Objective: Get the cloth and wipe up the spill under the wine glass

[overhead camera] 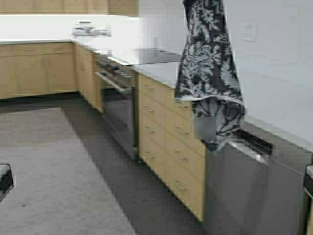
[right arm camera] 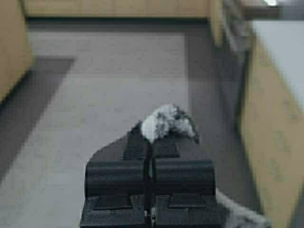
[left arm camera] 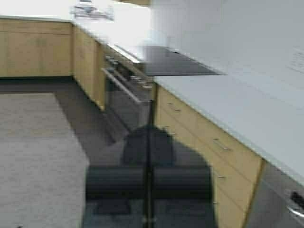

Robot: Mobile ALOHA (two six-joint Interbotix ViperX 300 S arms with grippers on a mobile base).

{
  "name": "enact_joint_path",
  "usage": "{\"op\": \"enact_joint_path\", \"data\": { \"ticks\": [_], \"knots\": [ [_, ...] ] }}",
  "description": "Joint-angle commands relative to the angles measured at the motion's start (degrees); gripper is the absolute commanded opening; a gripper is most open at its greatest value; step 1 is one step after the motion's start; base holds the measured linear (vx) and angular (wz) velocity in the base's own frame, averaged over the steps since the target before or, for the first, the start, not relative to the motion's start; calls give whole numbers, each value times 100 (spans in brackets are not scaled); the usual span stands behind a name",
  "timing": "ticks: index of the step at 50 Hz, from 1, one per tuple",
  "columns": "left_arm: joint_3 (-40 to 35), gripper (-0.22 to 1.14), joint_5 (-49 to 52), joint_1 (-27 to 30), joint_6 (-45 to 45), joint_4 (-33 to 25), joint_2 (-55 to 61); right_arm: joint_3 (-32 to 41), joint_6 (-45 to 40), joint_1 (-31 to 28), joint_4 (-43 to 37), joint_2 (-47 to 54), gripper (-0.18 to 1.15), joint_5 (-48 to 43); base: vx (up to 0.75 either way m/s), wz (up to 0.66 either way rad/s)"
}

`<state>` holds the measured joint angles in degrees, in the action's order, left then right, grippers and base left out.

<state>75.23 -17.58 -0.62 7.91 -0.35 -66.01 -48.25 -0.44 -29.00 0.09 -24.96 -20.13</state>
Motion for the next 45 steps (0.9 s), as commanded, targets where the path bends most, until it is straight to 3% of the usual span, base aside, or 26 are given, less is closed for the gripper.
{"op": "enact_joint_path", "data": {
  "ticks": [1,23,45],
  "knots": [
    [-132,2,-26,0,9,-9,53,105,9,-18,-18,-9,6,-193,-7,41],
    [-229,2,-70,0,53,-9,88,-141,-18,896,-229,9,6,-290,-5,42],
    [-220,2,-114,0,79,-9,79,-185,-9,923,-387,-53,6,-457,-1,54]
  ]
}}
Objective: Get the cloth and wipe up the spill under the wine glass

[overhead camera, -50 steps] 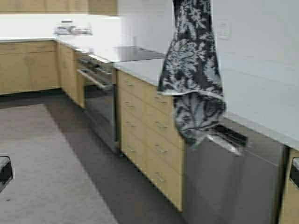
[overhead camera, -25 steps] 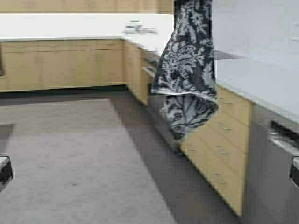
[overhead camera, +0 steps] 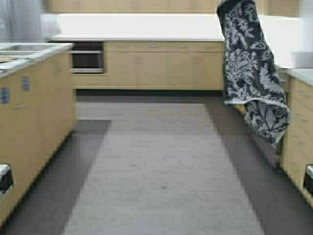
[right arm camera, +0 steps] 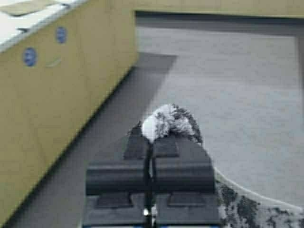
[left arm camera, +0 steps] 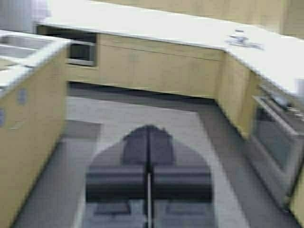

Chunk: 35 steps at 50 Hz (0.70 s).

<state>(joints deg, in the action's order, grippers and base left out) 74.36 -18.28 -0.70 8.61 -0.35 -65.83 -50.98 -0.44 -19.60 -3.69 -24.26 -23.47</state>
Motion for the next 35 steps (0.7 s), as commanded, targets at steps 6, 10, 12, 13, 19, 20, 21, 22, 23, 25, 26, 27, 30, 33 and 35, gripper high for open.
{"op": "enact_joint_path", "data": {
  "ticks": [6,10,12,13,19,20,21,22,23,25,26,27,30,33,35],
  "knots": [
    [-123,2,-35,18,9,0,26,79,-9,-9,-9,-211,6,-246,1,47],
    [-105,2,-44,9,9,-9,26,70,-9,-9,0,-246,6,-343,2,44],
    [-105,2,-35,9,9,-9,26,70,-9,-9,-9,-237,6,-369,3,42],
    [-97,2,-35,9,9,0,26,70,-9,-18,0,-246,6,-378,3,41],
    [-105,2,-35,9,9,0,62,62,-9,-9,0,-246,6,-387,4,40],
    [-105,2,-44,9,9,0,70,70,-9,-9,0,-246,6,-387,5,39],
    [-105,2,-35,9,9,0,79,62,-9,-18,0,-255,6,-387,5,38],
    [-97,2,-44,9,0,-9,79,70,-9,-9,0,-255,6,-387,5,37],
    [-105,2,-53,9,0,0,88,70,-9,-18,-9,-255,6,-387,5,36],
    [-105,2,-79,9,-18,-9,114,62,-9,-9,-9,-264,6,-387,6,35],
    [-105,2,-97,9,-26,0,141,70,-9,-18,-9,-272,6,-387,6,32],
    [-105,2,-114,9,-35,0,167,79,-9,-18,-9,-272,6,-387,6,30],
    [-114,2,-176,18,-44,0,272,88,-9,-9,0,-272,6,-413,7,28],
    [-149,2,-229,9,-62,-9,431,105,-18,-9,-9,-272,6,-448,8,24],
    [-176,2,-290,18,-62,-9,563,123,-18,-18,-9,-272,6,-475,8,20]
  ]
}}
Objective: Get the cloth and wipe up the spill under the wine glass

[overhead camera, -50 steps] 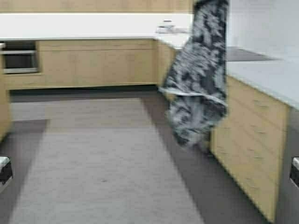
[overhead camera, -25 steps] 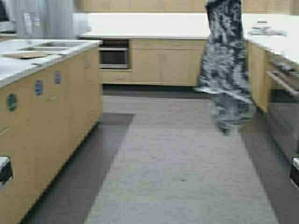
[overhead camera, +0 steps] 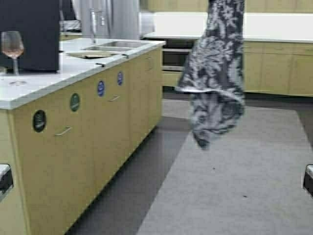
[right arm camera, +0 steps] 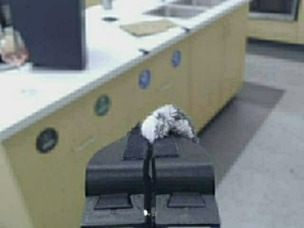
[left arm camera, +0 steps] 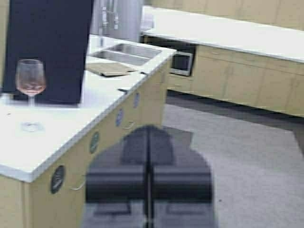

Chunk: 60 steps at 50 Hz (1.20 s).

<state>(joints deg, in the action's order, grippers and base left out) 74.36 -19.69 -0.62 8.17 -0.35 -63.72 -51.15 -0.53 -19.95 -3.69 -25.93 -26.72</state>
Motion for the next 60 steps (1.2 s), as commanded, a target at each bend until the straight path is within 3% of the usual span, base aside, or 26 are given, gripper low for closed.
{"op": "enact_joint_path", "data": {
  "ticks": [1,19,60],
  "knots": [
    [-193,2,-185,0,-26,0,422,141,-9,26,0,-105,6,-158,8,18],
    [-325,2,-589,0,-26,0,1564,88,0,26,0,-114,6,-167,12,19],
    [-290,2,-844,0,0,0,2435,9,-18,18,0,-114,6,-439,22,14]
  ]
}}
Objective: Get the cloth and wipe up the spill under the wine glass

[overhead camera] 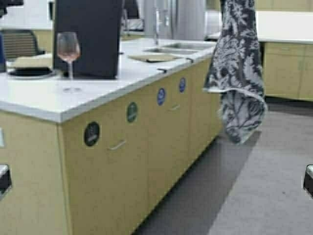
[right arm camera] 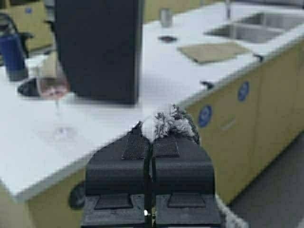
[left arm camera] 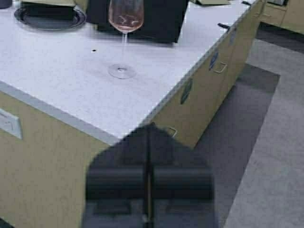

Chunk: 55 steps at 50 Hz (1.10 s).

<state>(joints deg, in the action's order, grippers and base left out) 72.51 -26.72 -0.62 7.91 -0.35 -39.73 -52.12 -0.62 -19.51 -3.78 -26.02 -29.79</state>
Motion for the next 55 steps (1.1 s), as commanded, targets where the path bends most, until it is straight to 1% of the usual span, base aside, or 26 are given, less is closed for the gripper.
{"op": "enact_joint_path", "data": {
  "ticks": [1,8,16,26,34,41,47,55],
  "knots": [
    [-105,2,-141,0,26,0,35,105,-9,-26,9,-114,6,-141,21,15],
    [-167,2,-176,0,53,0,176,70,-9,-26,9,-229,6,-158,21,19],
    [-360,2,-431,-44,97,18,756,26,0,-35,9,-439,6,-158,21,23],
    [-571,2,-1195,-668,79,26,1854,18,0,-26,9,-475,6,-158,20,25],
    [-650,2,-2039,-896,79,44,2619,44,0,-26,9,-483,6,-158,18,24],
    [-738,3,-2479,-1063,79,202,3226,53,0,-26,9,-475,6,-158,17,18],
    [-1002,3,-2654,-1151,35,281,3762,88,0,-26,9,-475,6,-158,16,11],
    [-1450,4,-3059,-1204,62,782,4447,62,9,-26,9,-475,6,-158,16,8]
  ]
}}
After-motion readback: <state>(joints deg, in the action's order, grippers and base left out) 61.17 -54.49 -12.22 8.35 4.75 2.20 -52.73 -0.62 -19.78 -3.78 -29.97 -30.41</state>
